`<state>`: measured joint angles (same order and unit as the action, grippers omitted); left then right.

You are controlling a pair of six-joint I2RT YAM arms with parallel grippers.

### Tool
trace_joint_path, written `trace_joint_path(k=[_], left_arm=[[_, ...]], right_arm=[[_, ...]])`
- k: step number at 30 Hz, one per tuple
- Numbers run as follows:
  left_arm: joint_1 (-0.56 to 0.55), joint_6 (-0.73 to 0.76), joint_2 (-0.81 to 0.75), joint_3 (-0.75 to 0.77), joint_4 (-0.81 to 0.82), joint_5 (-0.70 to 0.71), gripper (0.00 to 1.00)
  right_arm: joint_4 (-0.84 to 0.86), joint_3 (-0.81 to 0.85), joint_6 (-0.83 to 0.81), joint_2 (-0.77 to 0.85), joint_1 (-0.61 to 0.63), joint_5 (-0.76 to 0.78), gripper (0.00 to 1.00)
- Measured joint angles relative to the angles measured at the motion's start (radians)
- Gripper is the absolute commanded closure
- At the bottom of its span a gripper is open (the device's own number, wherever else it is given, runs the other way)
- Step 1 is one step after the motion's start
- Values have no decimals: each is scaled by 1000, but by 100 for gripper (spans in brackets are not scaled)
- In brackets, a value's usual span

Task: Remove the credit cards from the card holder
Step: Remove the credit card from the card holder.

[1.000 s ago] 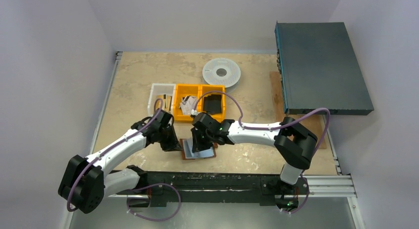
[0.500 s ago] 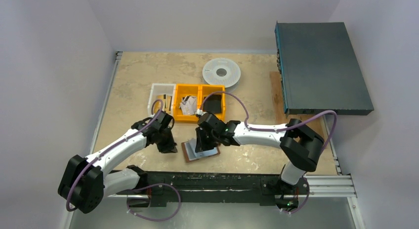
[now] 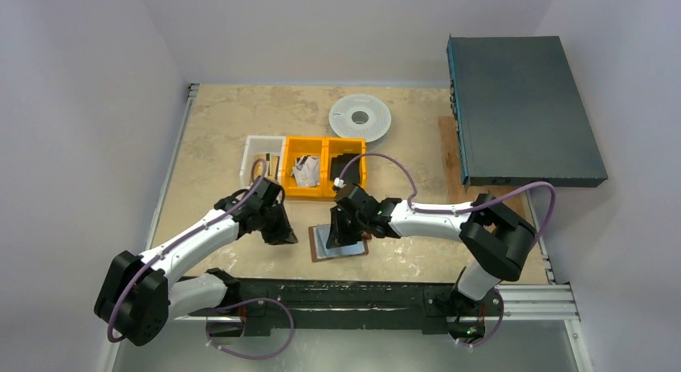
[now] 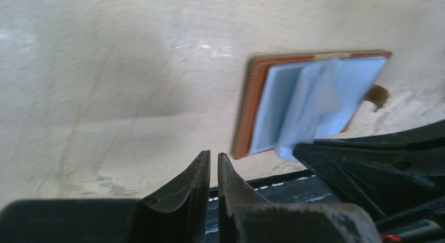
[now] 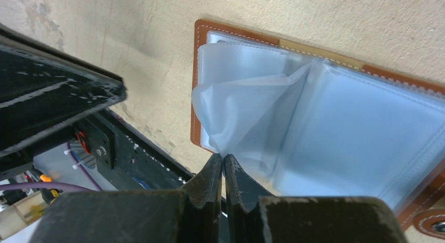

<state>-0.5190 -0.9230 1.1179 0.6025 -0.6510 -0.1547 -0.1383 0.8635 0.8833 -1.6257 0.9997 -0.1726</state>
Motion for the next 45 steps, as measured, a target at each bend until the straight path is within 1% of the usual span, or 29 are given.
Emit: trace_joint_path(k=[2, 9, 13, 17, 20, 26, 39, 41, 43, 45], left_arm=[[-8, -10, 20, 0, 50, -35, 91], [-55, -81, 227, 2, 272, -139, 95], [-65, -113, 316, 2, 359, -178, 99], [-73, -116, 359, 38, 343, -184, 100], [-74, -115, 366, 51, 311, -161, 100], [-74, -114, 360, 58, 270, -129, 100], [-77, -109, 318, 46, 204, -91, 100], [-77, -107, 314, 46, 196, -87, 100], [-77, -106, 310, 46, 187, -82, 100], [-78, -106, 305, 46, 177, -76, 100]], right_arm=[[6, 0, 0, 3, 0, -4, 96], [22, 0, 1, 10, 0, -7, 97], [23, 0, 4, 10, 0, -7, 97], [17, -6, 7, 31, -5, -3, 97], [2, -14, 8, 69, -8, 6, 97], [-37, -52, 13, 131, -14, 53, 97], [-135, -158, 18, 188, -18, 183, 95], [-145, -163, 19, 191, -18, 192, 92], [-154, -163, 21, 191, -18, 205, 86], [-161, -163, 21, 195, -19, 211, 75]])
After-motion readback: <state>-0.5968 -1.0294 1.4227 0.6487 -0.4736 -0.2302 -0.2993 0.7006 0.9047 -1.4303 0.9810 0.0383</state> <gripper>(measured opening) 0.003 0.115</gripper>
